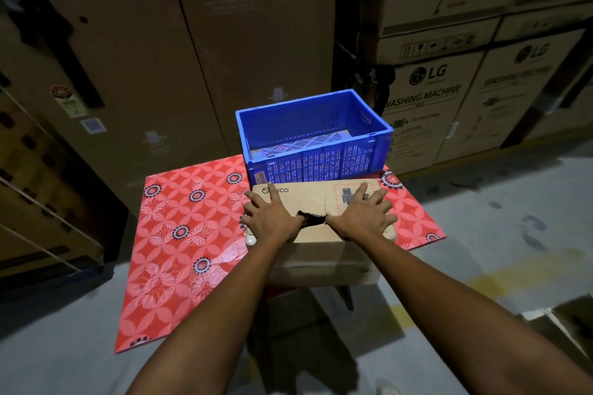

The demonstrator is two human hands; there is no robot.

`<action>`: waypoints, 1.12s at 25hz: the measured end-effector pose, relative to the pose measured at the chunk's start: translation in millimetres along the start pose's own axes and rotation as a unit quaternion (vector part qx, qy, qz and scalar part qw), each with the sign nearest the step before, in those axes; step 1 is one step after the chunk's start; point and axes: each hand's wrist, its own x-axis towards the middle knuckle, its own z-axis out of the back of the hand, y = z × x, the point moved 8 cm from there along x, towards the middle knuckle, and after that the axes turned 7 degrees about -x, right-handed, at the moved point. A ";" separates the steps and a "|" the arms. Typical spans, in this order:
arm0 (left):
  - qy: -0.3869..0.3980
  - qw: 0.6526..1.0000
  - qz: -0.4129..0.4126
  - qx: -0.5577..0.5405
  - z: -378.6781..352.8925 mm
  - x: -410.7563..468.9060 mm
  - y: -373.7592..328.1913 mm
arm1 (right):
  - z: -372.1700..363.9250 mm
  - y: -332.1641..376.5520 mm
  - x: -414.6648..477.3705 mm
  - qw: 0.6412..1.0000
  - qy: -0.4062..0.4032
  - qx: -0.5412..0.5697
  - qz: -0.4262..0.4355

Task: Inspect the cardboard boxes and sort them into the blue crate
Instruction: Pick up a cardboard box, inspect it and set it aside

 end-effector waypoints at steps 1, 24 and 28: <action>-0.006 1.000 -0.004 -0.012 1.5 -0.2 1.9 | -1.0 -4.5 -1.4 1.000 -0.008 0.008 0.004; 0.077 0.870 0.020 -0.486 -57.5 15.6 22.7 | -36.0 -110.6 -26.4 0.928 -0.068 0.355 -0.092; 0.149 0.897 -0.003 -0.415 -81.5 19.4 30.4 | -63.4 -113.5 -25.1 0.945 -0.007 0.311 -0.097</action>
